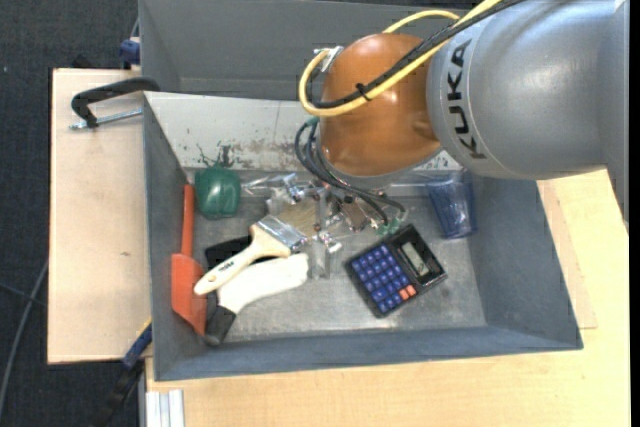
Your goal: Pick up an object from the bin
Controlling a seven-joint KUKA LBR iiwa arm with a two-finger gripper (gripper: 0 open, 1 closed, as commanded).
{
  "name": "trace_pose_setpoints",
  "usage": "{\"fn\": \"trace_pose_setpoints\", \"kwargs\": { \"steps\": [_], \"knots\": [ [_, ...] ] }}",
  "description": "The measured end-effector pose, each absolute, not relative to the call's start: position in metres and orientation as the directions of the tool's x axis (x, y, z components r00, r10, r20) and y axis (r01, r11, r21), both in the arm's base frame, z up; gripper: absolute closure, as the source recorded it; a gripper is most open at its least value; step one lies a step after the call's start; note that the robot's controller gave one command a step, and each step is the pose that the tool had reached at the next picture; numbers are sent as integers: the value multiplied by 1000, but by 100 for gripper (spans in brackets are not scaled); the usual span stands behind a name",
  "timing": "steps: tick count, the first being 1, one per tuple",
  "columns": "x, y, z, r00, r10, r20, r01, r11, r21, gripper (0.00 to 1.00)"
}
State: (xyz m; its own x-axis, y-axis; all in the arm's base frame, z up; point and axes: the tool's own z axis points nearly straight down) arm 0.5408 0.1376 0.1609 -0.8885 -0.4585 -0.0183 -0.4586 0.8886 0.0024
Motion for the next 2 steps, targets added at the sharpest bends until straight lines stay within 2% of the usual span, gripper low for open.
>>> {"fn": "trace_pose_setpoints", "kwargs": {
  "steps": [1, 2],
  "knots": [
    [568, 170, 123, -873, -487, -25, -487, 874, -1, 0],
    [543, 150, 106, -896, -443, -22, -443, 896, 5, 0]
  ]
}}
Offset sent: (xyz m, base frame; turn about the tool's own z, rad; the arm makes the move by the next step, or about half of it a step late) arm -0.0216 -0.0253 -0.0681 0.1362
